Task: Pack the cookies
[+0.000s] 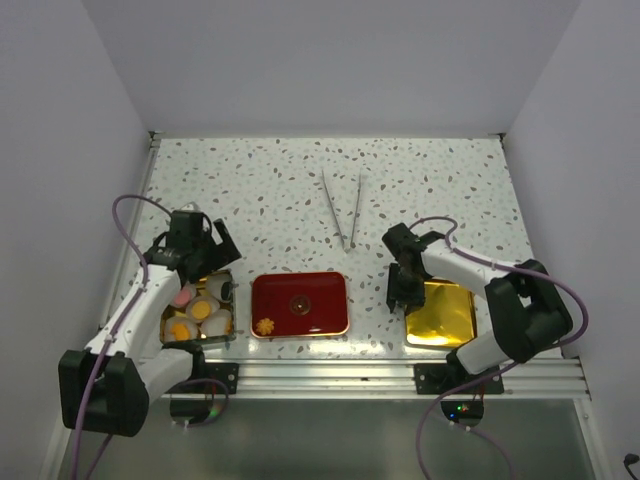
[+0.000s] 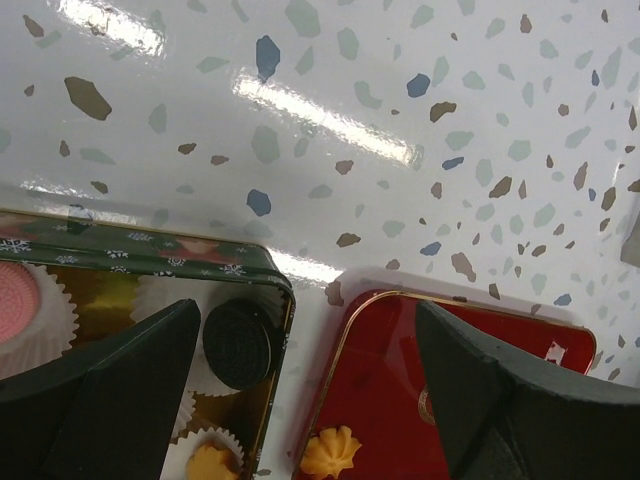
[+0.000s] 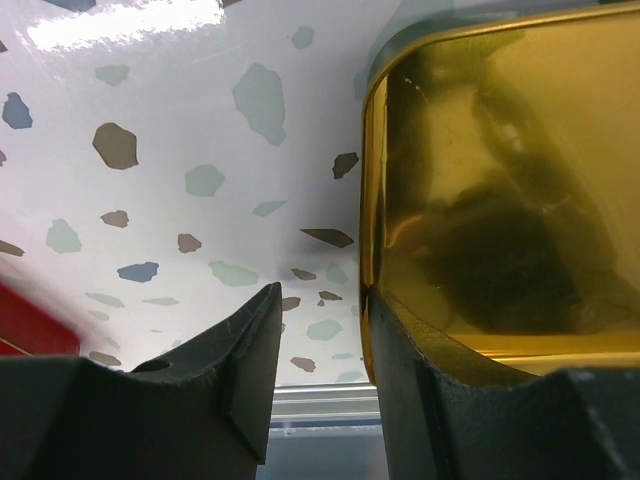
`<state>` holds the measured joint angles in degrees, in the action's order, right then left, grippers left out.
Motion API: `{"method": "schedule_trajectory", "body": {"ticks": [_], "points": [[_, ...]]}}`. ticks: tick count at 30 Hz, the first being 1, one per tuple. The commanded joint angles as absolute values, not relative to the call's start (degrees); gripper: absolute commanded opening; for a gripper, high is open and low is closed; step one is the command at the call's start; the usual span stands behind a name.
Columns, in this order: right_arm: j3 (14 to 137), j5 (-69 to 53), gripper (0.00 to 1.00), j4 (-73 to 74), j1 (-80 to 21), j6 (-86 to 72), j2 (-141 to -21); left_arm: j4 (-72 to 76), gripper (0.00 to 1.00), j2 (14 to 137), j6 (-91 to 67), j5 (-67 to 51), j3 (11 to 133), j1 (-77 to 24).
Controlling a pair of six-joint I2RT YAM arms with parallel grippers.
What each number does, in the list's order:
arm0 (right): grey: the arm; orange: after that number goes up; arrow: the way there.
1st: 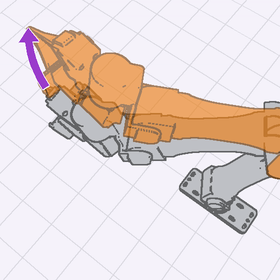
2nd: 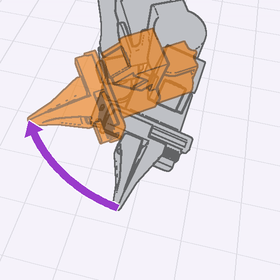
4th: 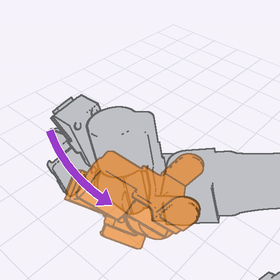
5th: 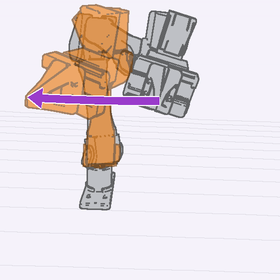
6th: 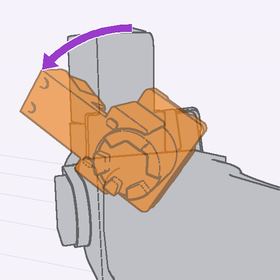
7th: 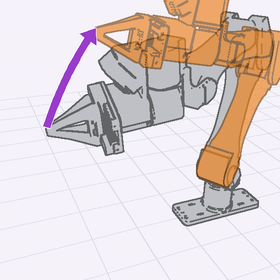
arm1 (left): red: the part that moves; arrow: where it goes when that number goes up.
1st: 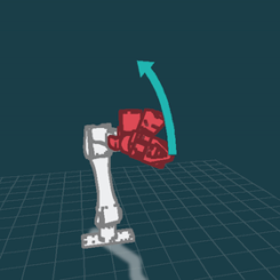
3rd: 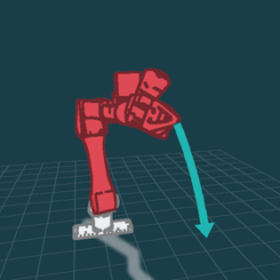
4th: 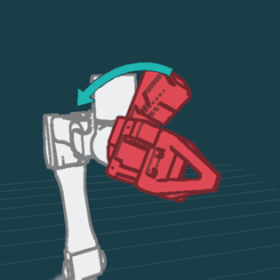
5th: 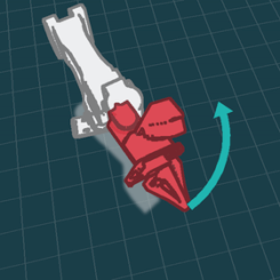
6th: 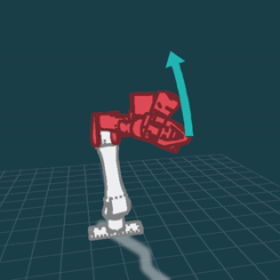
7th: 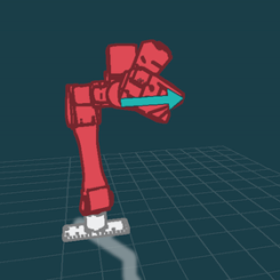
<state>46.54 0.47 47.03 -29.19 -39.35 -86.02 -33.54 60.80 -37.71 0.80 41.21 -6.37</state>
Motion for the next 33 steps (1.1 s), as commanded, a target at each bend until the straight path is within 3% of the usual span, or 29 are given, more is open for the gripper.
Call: {"method": "schedule_trajectory", "body": {"ticks": [1, 13, 33], "points": [[47.4, 0.2, 0.43, 46.0, -29.0, -38.5, -86.4, -33.7, 0.93, 61.5, -37.1, 0.3, 43.9, -5.8], [48.1, 0.2, 0.39, 44.6, -29.0, -38.6, -89.3, -33.6, 0.93, 59.4, -41.3, -2.7, 39.3, -7.5], [47.9, 0.3, 0.33, 45.8, -29.0, -39.2, -87.5, -22.9, 0.93, 75.7, -43.0, -1.3, 46.4, -10.3]]}}
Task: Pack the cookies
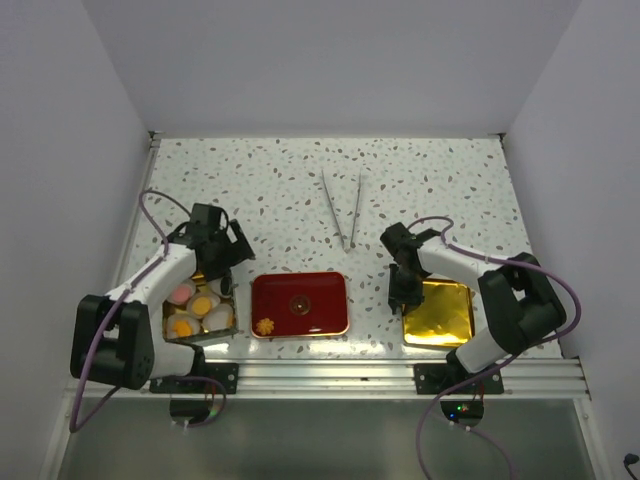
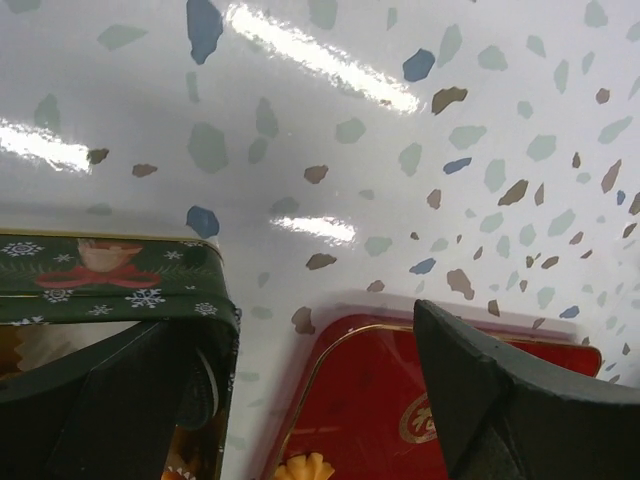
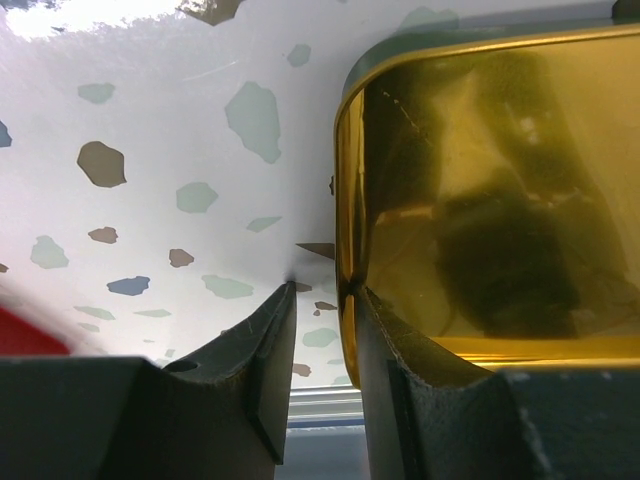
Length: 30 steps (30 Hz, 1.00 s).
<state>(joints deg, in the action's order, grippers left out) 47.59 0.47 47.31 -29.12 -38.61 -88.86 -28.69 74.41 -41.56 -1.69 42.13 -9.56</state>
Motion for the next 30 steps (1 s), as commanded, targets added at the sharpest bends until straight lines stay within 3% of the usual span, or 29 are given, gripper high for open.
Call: {"method": "schedule_trajectory", "body": {"ticks": [1, 7, 16, 22, 30], "points": [[47.9, 0.3, 0.33, 45.8, -29.0, -39.3, -87.5, -22.7, 0.93, 77.0, -43.7, -1.4, 47.1, -10.5], [47.6, 0.4, 0.32, 46.0, -29.0, -39.7, -87.0, -20.4, 0.93, 83.7, -45.7, -1.1, 55.9, -13.4], [46.1, 0.6, 0.22, 45.4, -29.0, -40.1, -86.7, -19.5, 0.93, 98.6, -47.8, -0.3, 72.3, -20.3], [46.1, 0.3, 0.0, 44.6, -29.1, -40.1, -87.2, -20.9, 0.93, 106.9, -49.9, -0.2, 83.3, -23.1], [50.6, 1.5, 0.0, 47.4, -29.2, -39.3, -86.8, -24.4, 0.94, 112.4, -51.2, -1.0, 95.6, -23.1]]}}
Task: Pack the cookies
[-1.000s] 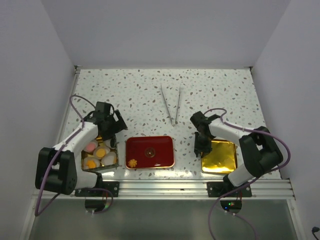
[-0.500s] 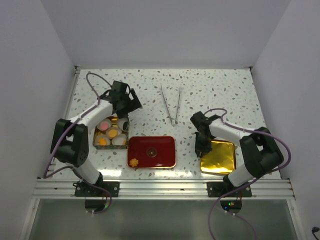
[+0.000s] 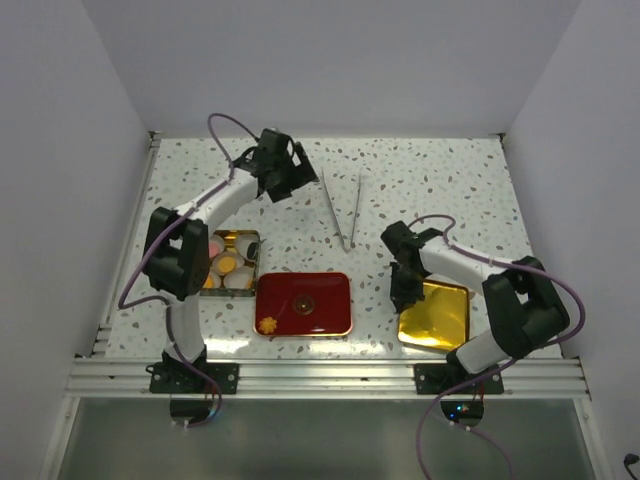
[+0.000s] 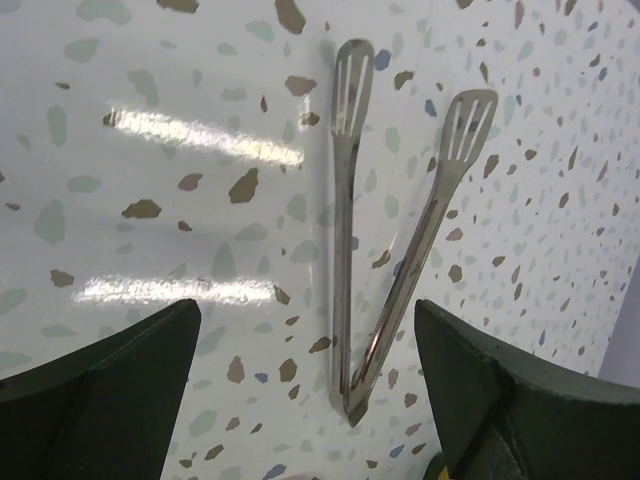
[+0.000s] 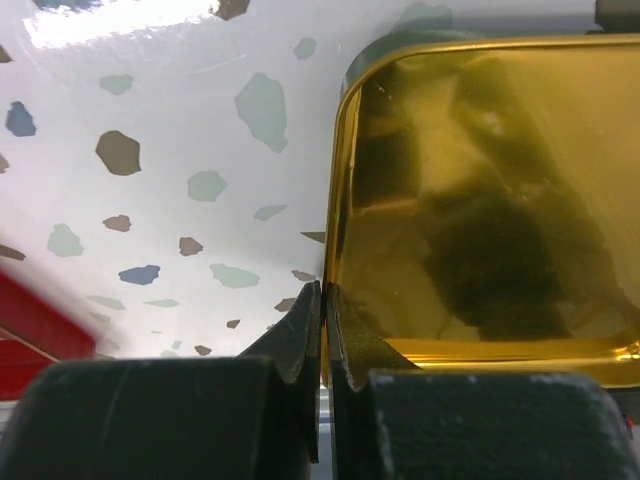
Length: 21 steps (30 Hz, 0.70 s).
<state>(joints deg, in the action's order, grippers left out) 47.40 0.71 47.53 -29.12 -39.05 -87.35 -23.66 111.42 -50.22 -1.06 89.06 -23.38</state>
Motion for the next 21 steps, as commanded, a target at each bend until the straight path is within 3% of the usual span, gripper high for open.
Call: {"method": "schedule_trajectory", "body": {"ticks": [1, 7, 15, 21], "points": [[52.3, 1.8, 0.0, 48.6, -29.5, -39.2, -86.6, -25.6, 0.94, 112.7, -50.4, -0.6, 96.8, -23.0], [63.5, 3.7, 0.0, 53.9, -31.5, -38.7, -85.9, -28.5, 0.96, 108.6, -46.4, 0.6, 102.3, -20.9], [80.6, 2.7, 0.0, 60.1, -34.1, -38.4, -85.3, -17.6, 0.98, 89.2, -43.2, -11.3, 84.1, -11.4], [88.1, -13.0, 0.0, 49.8, -34.0, -40.5, -82.4, -11.4, 0.98, 76.8, -40.7, -19.9, 72.8, -7.5]]}}
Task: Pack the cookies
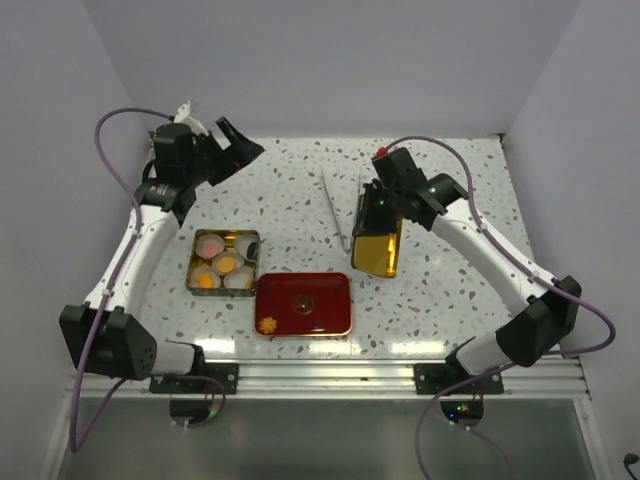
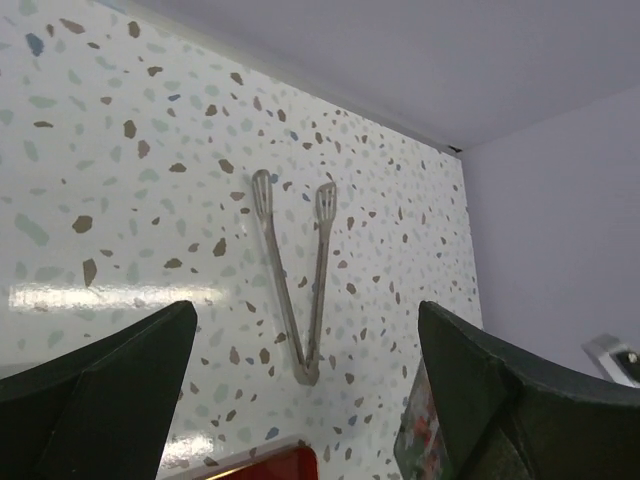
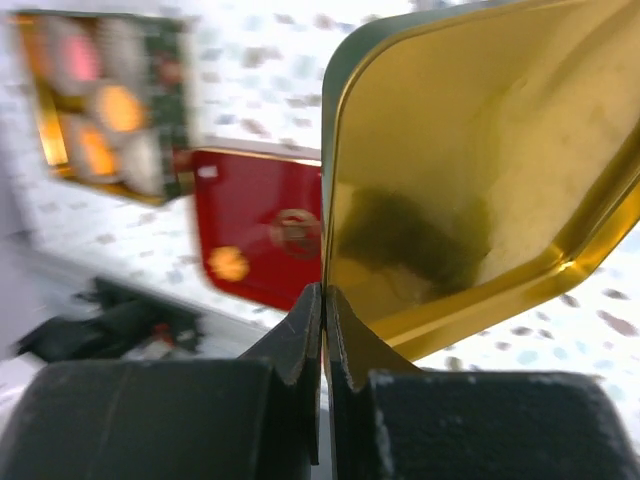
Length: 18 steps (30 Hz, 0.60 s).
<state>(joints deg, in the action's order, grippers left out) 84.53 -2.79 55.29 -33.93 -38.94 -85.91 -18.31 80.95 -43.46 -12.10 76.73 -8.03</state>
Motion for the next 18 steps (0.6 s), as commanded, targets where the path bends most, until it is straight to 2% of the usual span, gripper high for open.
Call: {"method": "schedule_trajectory", "body": {"ticks": [1, 5, 10, 12, 13, 14, 16, 18], "points": [[88.1, -15.8, 0.0, 47.1, -34.0, -41.8, -81.8, -10.0, 0.98, 75.5, -41.1, -23.7, 71.2, -6.9], [85.3, -27.8, 0.0, 25.0, -33.8, -53.5, -78.7, 2.7, 0.99, 67.7, -48.2, -32.6, 61.6, -3.8], [82.7, -36.9, 0.0, -2.0, -33.0, -68.2, -77.9, 9.4, 0.99, 62.1, -53.8, -38.1, 58.1, -1.5], [81.0, -38.7, 0.0, -11.2, -32.7, -77.2, -78.5, 12.9, 0.99, 61.0, -56.3, -38.5, 56.7, -0.7], [80.5, -39.7, 0.0, -19.6, -32.6, -80.3, -78.7, 16.2, 0.99, 59.9, -62.3, -39.7, 53.5, -0.4], [78.6, -39.9, 0.0, -24.6, -32.5, -86.8, -79.0, 24.6, 0.99, 59.3, -65.9, -40.2, 51.6, -0.1], [76.6, -39.0, 0.0, -38.7, -32.3, -93.2, -79.8, 31.1, 0.99, 58.5, -74.1, -40.8, 47.6, 0.0], [74.3, -38.1, 0.0, -46.7, -32.3, -100.9, -80.5, 36.5, 0.98, 58.4, -77.6, -41.4, 46.1, 0.0]]}}
